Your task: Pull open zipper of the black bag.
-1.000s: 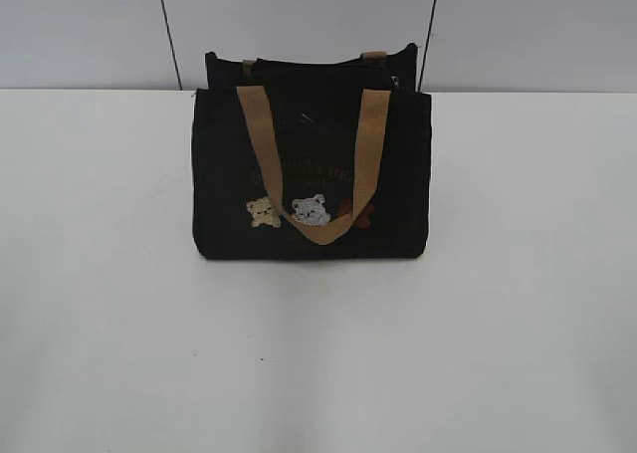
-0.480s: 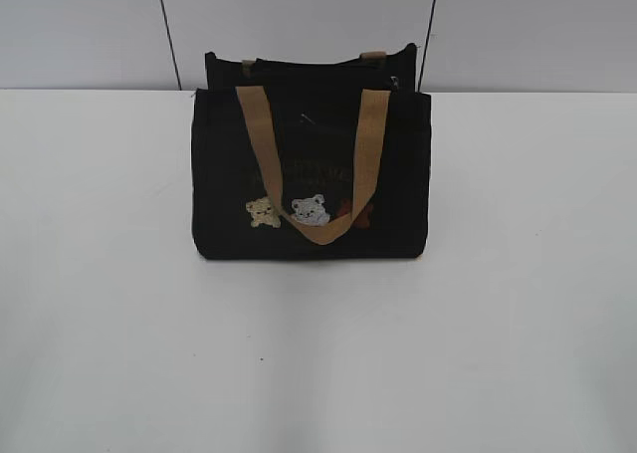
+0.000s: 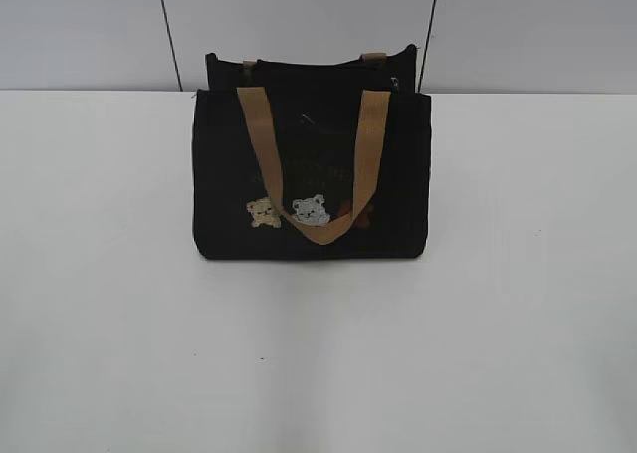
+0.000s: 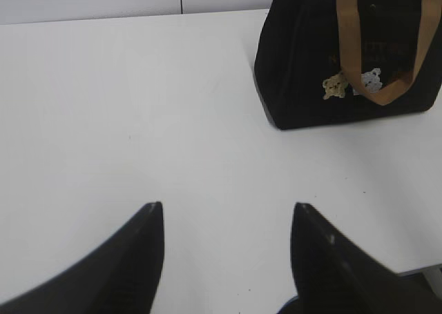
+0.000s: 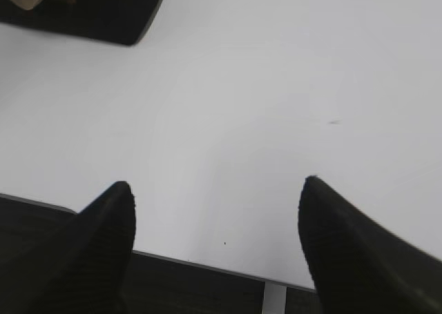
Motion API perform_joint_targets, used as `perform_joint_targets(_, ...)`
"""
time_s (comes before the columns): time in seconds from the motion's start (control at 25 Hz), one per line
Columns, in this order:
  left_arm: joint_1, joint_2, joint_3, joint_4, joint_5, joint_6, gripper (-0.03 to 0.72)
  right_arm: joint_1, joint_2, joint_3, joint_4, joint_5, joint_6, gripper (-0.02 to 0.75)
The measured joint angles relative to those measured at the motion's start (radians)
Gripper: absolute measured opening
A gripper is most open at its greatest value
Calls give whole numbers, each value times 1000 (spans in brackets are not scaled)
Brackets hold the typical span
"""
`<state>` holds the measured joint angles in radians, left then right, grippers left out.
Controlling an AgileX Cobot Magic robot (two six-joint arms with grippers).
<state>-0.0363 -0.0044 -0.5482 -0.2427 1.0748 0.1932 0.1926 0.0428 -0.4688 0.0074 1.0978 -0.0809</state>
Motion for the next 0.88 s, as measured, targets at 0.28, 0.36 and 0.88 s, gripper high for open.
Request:
perform_joint_targets(0.28,1,-1,5,0,0,0,440,-139,-50,1,2,-1,0,557)
perform_joint_targets(0.36,1,-1,5,0,0,0,440,-160,-51,1,3,-1,0,557)
perform_joint_targets(0.88,1,-1,5,0,0,0,440,-167,-51,1,3,-1,0,557)
